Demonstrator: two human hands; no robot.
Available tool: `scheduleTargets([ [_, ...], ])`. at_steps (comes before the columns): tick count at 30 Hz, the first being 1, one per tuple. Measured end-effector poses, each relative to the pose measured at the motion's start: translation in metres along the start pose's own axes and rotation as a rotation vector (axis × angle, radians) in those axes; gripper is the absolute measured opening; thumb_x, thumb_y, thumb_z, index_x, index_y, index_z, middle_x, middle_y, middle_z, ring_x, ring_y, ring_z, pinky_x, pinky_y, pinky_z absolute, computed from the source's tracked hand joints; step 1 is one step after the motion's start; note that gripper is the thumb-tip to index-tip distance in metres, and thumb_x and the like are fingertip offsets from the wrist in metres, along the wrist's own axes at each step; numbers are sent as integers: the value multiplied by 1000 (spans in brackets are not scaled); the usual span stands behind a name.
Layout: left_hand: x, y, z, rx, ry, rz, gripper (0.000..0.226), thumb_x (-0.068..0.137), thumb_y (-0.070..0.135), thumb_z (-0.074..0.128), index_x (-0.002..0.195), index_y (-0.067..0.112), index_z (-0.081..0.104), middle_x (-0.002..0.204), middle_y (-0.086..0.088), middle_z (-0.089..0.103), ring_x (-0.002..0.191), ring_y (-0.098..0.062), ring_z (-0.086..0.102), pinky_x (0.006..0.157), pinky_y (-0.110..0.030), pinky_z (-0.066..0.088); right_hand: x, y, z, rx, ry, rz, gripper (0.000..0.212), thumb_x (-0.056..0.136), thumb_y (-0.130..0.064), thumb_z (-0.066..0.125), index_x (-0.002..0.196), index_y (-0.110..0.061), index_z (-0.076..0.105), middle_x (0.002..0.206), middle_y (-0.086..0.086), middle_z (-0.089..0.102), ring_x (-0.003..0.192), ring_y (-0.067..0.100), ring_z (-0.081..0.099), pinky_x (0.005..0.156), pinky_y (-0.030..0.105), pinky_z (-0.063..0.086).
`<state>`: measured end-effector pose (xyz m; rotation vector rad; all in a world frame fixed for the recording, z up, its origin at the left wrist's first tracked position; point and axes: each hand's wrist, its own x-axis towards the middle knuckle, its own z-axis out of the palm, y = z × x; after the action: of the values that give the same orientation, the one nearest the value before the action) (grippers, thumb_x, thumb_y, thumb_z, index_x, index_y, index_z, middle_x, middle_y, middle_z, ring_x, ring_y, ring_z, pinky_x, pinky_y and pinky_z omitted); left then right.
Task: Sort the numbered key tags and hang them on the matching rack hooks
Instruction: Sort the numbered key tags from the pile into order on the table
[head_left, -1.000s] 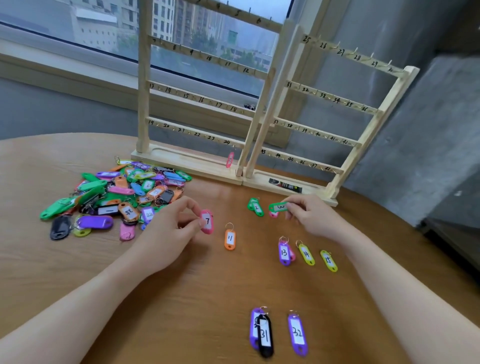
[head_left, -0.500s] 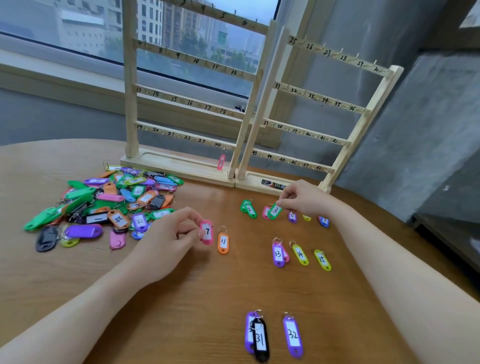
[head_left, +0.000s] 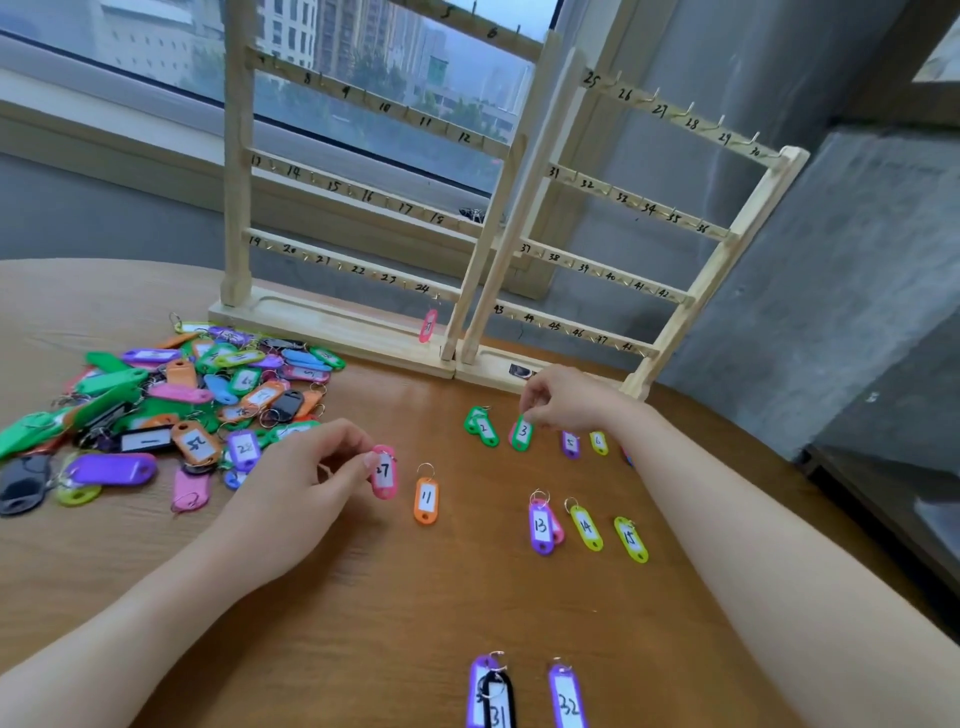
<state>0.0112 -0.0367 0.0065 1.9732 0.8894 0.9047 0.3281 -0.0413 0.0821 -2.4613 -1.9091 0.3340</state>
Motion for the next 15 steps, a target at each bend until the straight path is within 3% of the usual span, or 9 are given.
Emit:
scheduleTargets([
  [6, -2, -1, 1, 32, -28, 20, 15, 95, 24, 65, 84, 33, 70, 78, 11, 66, 73, -11, 57, 64, -21, 43, -1, 2, 8, 24, 104, -17, 9, 93, -16, 69, 101, -17, 70, 79, -8, 56, 70, 8, 51, 57, 21, 35],
  [11, -12, 8, -4, 72, -1, 108, 16, 91, 20, 69, 82, 33, 70, 80, 12, 64, 72, -17, 53, 61, -22, 40, -22, 10, 14, 70, 205, -31, 5, 94, -20, 65, 98, -23, 67, 85, -6, 60, 79, 14, 58, 64, 26, 43],
  [15, -20, 15, -5, 70, 7, 151, 8, 89, 31, 67, 82, 32, 70, 78, 13, 64, 74, -13, 53, 60, -18, 39, -63, 26, 28, 163, 289, -60, 8, 95, -21, 63, 96, -26, 69, 85, -15, 61, 74, 4, 56, 65, 24, 48],
])
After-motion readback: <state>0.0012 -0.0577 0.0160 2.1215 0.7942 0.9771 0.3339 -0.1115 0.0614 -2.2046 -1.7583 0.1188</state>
